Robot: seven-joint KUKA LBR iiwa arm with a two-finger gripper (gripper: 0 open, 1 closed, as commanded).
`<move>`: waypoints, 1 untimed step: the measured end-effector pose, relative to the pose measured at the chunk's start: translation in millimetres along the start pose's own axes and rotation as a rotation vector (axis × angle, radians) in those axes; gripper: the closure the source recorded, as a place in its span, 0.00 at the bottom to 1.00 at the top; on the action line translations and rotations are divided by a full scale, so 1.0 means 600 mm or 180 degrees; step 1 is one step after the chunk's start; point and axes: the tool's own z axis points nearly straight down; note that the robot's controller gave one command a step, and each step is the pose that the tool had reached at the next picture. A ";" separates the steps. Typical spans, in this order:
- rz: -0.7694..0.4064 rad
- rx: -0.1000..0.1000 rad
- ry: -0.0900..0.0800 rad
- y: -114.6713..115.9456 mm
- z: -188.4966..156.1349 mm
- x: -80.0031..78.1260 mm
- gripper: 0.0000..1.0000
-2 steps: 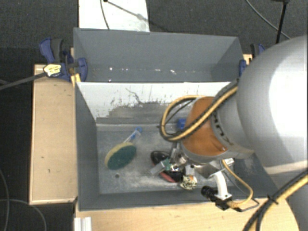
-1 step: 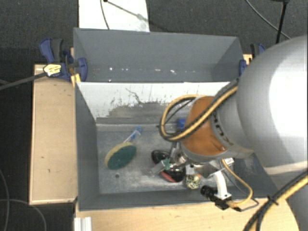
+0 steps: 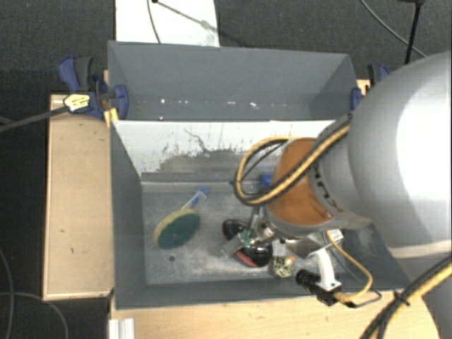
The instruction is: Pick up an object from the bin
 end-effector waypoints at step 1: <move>-0.0010 0.0010 -0.0008 0.000 -0.042 -0.001 1.00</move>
Offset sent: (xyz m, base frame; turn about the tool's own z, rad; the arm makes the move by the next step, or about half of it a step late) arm -0.0003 -0.0001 0.0245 0.0000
